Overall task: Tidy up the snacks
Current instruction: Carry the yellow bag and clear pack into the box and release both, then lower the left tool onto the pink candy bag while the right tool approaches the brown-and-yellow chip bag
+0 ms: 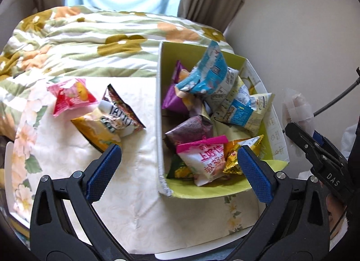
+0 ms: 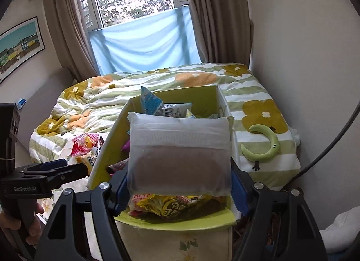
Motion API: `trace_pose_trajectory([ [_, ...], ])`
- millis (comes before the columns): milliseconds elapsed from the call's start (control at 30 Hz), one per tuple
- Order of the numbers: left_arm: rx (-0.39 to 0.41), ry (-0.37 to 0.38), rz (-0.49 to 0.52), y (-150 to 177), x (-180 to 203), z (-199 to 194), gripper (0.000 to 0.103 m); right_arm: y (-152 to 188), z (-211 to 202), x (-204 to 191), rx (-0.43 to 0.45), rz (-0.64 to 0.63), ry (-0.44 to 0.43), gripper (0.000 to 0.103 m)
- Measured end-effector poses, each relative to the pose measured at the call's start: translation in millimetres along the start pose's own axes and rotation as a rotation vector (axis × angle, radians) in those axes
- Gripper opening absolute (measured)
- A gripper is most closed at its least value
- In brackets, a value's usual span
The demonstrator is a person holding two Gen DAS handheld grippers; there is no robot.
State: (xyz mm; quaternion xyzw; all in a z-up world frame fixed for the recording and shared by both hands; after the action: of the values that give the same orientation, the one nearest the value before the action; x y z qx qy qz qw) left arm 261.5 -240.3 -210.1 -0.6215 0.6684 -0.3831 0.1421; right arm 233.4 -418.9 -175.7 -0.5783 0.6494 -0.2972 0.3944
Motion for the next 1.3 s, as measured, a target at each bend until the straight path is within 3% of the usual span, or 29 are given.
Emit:
trace_pose_trajectory([
  [300,0.055,-0.105,0.006,-11,-29,-19,0.102,2,52,-18,-0.078,-0.014,-0.053,0.073],
  [367,0.056,-0.119,0.016,-9,-31,-20,0.102,9,62,-15,-0.111,-0.014,-0.045,0.077],
  [433,0.055,-0.134,0.024,-4,-34,-21,0.102,15,60,-11,-0.11,-0.008,-0.043,0.093],
  [467,0.052,-0.139,0.025,-1,-35,-21,0.102,17,56,-9,-0.106,-0.008,-0.045,0.096],
  [700,0.052,-0.135,0.008,13,-37,-24,0.102,36,35,-1,-0.102,-0.02,-0.042,0.096],
  [933,0.101,-0.144,0.025,4,-33,-43,0.102,23,17,-3,-0.064,-0.034,-0.043,0.096],
  [1300,0.187,-0.233,0.0,-2,-72,-104,0.102,-7,-3,-57,-0.014,-0.1,-0.167,0.096],
])
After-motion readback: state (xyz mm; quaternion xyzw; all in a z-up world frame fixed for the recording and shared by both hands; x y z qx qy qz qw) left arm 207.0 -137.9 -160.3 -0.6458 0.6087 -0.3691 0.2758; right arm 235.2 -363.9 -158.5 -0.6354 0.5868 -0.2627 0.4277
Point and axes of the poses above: each gripper's, at about its wrist camera, not at the fingertips, and z roughly the way its jaws point, x to its right, y to its underside, the point moved 10 cm from there along z, roughly the way its jaws point, and after that the axes turned 13 degrees about x, right-handed, at the moved point
